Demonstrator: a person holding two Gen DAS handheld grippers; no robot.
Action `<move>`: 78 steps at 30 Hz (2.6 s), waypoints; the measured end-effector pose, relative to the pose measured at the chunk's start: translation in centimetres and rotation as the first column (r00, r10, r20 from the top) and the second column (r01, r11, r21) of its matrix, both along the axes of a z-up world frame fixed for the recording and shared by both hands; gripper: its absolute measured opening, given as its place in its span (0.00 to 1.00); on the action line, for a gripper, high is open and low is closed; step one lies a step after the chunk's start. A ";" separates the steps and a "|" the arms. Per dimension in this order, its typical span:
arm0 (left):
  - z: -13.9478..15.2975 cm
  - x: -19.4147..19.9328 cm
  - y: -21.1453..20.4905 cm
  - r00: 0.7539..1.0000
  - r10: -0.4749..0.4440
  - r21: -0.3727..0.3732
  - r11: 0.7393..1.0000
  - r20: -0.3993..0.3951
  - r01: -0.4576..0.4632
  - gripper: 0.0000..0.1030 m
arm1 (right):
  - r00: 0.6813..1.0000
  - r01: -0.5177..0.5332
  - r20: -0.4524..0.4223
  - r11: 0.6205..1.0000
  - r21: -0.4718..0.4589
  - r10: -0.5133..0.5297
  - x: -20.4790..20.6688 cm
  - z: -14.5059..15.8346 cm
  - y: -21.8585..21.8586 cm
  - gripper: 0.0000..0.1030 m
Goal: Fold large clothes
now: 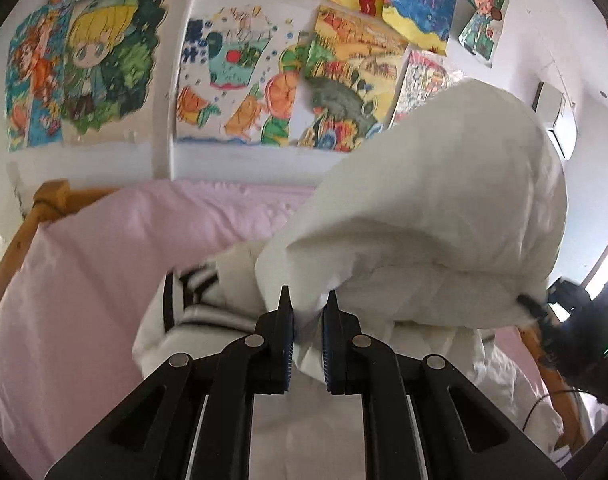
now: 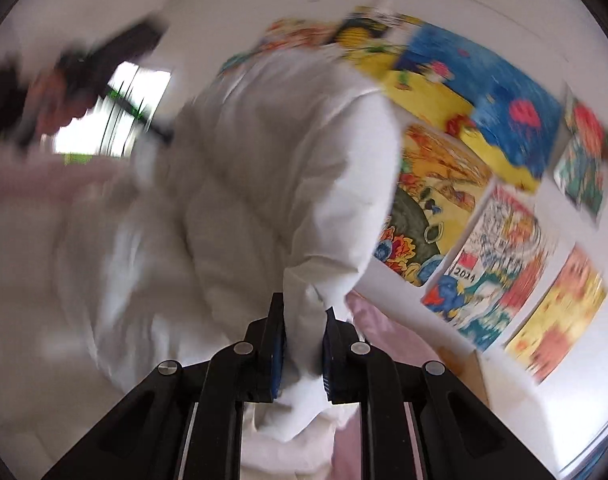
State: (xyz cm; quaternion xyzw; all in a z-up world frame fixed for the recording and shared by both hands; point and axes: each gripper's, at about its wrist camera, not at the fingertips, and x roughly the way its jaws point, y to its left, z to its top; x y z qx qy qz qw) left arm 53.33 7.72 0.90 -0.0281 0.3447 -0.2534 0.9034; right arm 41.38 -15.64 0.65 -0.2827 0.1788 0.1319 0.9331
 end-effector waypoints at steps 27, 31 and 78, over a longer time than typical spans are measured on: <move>5.4 8.0 -12.0 0.956 -0.212 0.010 0.976 -0.201 0.218 0.13 | 0.949 0.026 0.263 0.787 -0.617 0.175 -1.3 -12.0 1.1 0.12; 2.5 5.4 -11.8 0.929 -0.302 0.039 0.947 -0.214 0.317 0.13 | 0.935 0.081 0.303 0.718 -0.691 0.187 1.3 -12.6 -1.0 0.12; -2.0 3.8 -9.2 0.957 -0.011 0.084 0.996 -0.291 0.037 0.11 | 0.906 0.223 -0.417 0.915 0.337 -0.068 7.8 -6.6 1.1 0.60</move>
